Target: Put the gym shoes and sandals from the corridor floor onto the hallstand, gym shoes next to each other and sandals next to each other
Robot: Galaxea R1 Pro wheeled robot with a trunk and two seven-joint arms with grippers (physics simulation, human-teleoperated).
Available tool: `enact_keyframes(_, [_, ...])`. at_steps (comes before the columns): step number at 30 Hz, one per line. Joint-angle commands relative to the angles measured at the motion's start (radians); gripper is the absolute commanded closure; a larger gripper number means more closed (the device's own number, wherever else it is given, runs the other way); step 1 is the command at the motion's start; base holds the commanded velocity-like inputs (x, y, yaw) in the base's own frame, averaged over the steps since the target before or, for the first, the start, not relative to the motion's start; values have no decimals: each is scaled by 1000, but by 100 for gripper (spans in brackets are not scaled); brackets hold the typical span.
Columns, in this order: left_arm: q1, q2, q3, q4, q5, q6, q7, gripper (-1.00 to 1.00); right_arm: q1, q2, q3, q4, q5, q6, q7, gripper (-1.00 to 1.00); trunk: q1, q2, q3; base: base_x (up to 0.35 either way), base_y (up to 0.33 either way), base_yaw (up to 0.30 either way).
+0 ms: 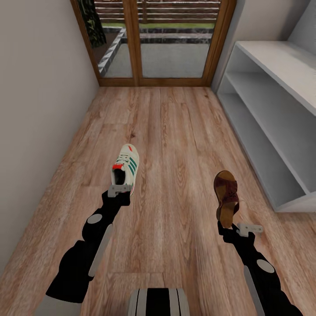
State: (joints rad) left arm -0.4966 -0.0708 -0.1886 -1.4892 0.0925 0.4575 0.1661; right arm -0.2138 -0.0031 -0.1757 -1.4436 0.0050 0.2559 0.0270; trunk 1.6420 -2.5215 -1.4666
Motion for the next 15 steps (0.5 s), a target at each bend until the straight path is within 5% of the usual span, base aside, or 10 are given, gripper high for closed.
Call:
enact_keyframes(1, [0,0,-2,-1,10,4,9,100,0,0,-1,-1,-2,6,1,100,-1,0,5,0,0,0])
enact_keyframes(15, [0,0,-2,-1,11,4,9,100,0,0,-1,-1,-2,6,1,100,-7,3,82,0,0,0])
